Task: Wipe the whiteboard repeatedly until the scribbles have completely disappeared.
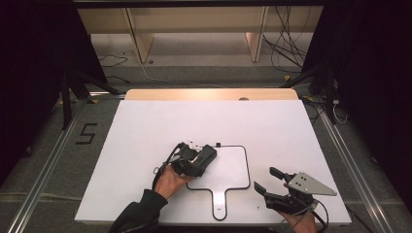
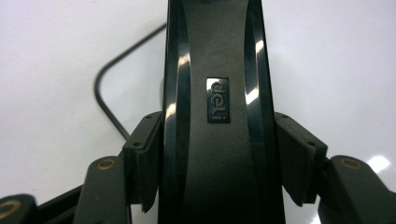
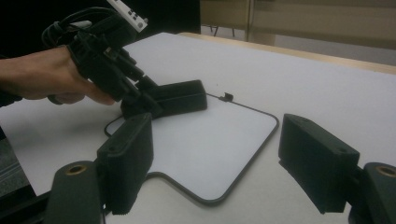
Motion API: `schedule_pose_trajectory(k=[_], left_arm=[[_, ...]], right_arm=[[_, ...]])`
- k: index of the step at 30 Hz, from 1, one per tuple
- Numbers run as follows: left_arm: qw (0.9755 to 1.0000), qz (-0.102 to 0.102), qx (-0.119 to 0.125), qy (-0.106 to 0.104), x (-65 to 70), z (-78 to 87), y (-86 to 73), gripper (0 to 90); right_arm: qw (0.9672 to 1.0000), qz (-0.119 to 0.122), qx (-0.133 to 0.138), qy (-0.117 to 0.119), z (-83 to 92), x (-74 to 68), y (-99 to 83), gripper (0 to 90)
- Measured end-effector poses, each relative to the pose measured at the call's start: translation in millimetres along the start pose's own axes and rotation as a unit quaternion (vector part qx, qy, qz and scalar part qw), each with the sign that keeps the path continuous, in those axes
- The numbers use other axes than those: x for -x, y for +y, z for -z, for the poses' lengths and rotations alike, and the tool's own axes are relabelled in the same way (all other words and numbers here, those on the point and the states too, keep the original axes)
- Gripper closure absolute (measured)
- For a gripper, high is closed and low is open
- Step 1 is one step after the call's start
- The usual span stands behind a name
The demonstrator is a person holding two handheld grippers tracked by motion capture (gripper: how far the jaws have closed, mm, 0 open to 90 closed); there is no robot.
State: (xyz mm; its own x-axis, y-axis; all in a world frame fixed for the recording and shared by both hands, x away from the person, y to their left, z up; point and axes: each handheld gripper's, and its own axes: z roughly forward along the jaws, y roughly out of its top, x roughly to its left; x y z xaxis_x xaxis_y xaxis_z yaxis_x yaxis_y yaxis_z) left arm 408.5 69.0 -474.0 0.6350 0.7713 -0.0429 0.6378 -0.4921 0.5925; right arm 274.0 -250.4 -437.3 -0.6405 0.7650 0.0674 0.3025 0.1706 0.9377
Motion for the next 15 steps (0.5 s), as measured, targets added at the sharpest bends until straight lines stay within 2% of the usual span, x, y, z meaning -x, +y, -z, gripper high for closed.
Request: schedule_pose_trajectory(k=[7,10,15], left_arm=[[0.9999,0.010,0.001,0.011,-8.4,-3.7,5.4,40.1],[0.9999,0.008,-0.001,0.014,-6.6,-3.4,5.3,40.1],[1.0000,-0.003,-0.003,0.004,2.7,-1.2,2.4,40.1]], right_arm=[[1.0000,-0.001,0.000,0.001,0.0,0.3,-0.2,27.2],[1.0000,-0.001,0.000,0.002,-0.4,0.1,-0.2,27.2],[1.0000,0.000,0.000,0.001,-0.5,0.3,-0.1,27.2]])
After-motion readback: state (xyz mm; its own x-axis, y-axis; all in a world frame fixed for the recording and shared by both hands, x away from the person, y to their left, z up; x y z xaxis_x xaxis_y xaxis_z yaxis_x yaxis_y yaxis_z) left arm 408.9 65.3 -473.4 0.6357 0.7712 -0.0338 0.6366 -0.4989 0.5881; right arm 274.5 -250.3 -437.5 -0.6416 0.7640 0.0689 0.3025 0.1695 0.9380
